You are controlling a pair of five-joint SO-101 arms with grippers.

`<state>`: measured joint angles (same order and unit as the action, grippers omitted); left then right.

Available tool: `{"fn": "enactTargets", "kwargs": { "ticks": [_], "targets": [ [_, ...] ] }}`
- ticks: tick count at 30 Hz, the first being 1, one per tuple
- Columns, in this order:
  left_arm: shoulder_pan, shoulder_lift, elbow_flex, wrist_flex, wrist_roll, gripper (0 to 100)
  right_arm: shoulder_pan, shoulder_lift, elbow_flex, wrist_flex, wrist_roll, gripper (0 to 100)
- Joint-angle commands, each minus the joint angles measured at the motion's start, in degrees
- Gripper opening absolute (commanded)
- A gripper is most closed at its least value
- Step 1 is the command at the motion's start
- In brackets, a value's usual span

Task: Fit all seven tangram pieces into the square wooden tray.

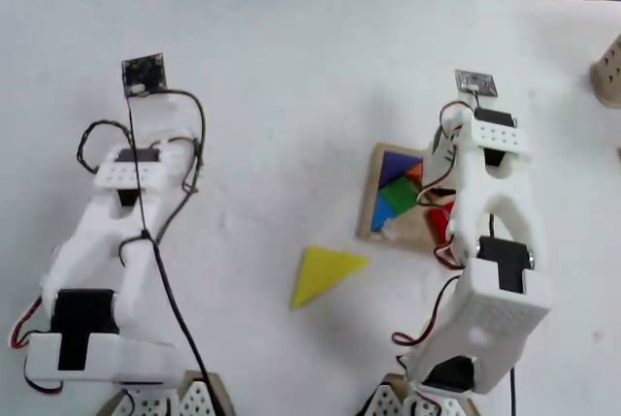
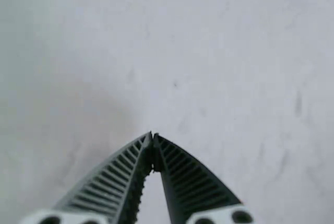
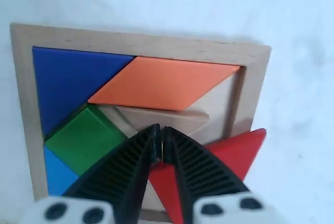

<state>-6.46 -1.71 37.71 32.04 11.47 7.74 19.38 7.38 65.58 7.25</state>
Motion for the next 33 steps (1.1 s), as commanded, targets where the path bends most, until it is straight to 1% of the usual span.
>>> {"fn": "enactTargets", "kwargs": {
  "ticks": [1,9,14,18,24,27,30,33],
  "targets": [
    [1.1,-0.1,-3.3,-1.3,0.6,2,0.4,1.1,-1.5,-2.5,0.1,1.8],
    [1.5,-0.1,-3.3,-1.3,0.5,2,-3.9,1.4,-3.3,-2.2,-0.1,1.8],
    [1.6,-0.1,-3.2,-1.3,0.5,2,-3.8,0.1,-3.3,-1.8,0.0,1.8],
    [1.6,-0.1,-3.3,-1.3,0.5,2,-3.8,-2.8,-3.3,1.0,0.0,1.8],
    [1.6,-0.1,-3.3,-1.3,0.5,2,-3.6,-13.5,-2.9,8.7,0.0,1.8],
    [1.5,-0.1,-3.2,-1.3,0.5,2,-1.7,-17.8,-1.8,13.8,0.0,1.8],
    [1.5,-0.1,-3.2,-1.3,0.5,2,2.5,-20.7,3.1,13.9,0.4,1.8],
    [1.6,-0.1,-3.2,-1.3,0.5,2,6.1,-22.0,9.5,11.7,3.9,1.8]
  ]
}}
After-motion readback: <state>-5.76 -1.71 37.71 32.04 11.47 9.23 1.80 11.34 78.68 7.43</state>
